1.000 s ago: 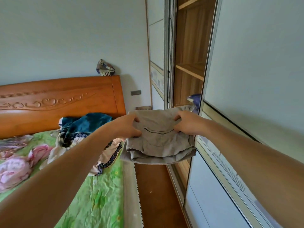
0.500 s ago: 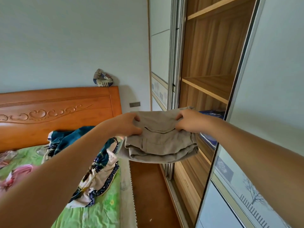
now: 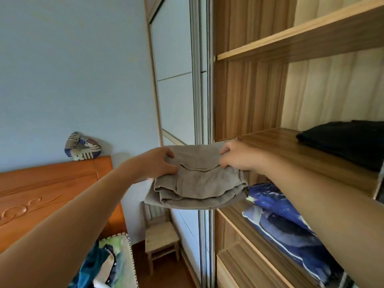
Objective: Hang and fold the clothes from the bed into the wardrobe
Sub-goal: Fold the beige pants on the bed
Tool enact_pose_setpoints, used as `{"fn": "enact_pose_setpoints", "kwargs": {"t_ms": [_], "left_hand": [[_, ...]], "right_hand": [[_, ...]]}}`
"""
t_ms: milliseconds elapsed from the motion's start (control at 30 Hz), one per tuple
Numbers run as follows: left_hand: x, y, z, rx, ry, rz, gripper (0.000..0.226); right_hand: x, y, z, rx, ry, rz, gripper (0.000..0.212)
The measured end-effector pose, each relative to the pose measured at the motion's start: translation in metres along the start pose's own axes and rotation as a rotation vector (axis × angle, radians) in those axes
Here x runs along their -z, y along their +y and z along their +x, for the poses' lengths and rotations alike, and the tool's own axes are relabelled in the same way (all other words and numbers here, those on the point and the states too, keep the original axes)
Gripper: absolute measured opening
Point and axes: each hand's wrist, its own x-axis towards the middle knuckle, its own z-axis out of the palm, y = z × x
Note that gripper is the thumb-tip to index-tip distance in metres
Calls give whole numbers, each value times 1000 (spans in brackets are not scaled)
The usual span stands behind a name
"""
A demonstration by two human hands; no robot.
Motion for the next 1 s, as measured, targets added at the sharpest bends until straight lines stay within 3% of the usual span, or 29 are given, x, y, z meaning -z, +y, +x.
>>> {"fn": "enact_pose_setpoints", "kwargs": {"t_ms": [267, 600, 833, 1000], "left_hand": [[-7, 46, 90, -194, -89, -63, 56], [-62, 111, 187, -431, -314, -153, 53], [-87, 152, 279, -536, -393, -75, 56], [-107, 177, 352, -540, -296, 75, 58]], "right_hand": [[38, 28, 34, -149, 156, 42, 44], [65, 95, 55, -394, 361, -6, 27], [78, 132, 105, -512, 471, 86, 18], [87, 152, 166, -539, 506, 102, 19]]}}
